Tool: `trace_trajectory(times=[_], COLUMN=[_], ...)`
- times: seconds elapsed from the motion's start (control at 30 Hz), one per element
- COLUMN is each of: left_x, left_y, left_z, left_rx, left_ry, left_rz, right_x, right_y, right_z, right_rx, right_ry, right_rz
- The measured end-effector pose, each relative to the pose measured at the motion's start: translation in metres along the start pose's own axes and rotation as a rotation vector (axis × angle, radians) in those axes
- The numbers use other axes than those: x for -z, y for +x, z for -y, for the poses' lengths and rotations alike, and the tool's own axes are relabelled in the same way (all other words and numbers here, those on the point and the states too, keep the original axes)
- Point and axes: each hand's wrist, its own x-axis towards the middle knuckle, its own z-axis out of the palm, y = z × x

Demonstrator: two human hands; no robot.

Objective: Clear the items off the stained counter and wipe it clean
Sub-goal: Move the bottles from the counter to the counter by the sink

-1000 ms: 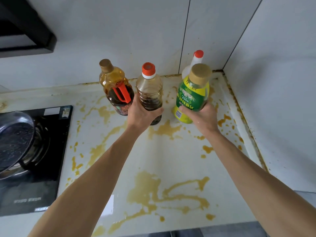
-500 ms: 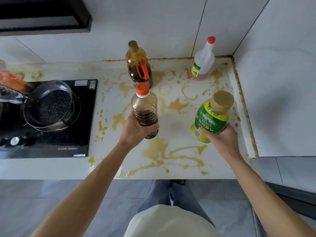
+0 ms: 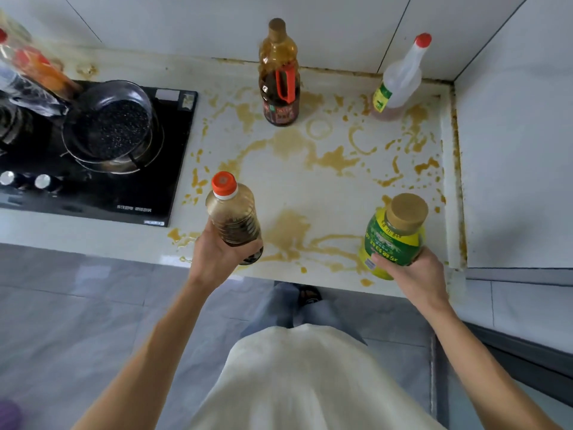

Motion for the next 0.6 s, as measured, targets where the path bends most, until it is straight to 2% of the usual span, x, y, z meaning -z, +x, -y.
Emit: trace_trajectory(times=[0.17,0.3,0.43,0.6], left_x=[0.005,0.005,0.004,-0.003], left_y=[-0.052,-0.106,-0.169,-0.253], left_z=[0.03,0.07,0.117,0.167], left_rx=[0.093,0.21,0.359,0.578], left_ry=[-0.144,-0.17,-0.207,-0.264], left_rz=[-0.082,-0.179,-0.28,-0.445], right_x=[0.006,-0.006,-0.04,-0.103], right_y=[-0.003,-0.003,-0.007,-0.036], right_z=[-0.004,0.009,0.03,0.064], right_rx=[0.049,0.111,0.167,0.331], right_ry=[-0.054,-0.132,-0.215,-0.297], right_rz=[0.122,0.238,0.386,0.581])
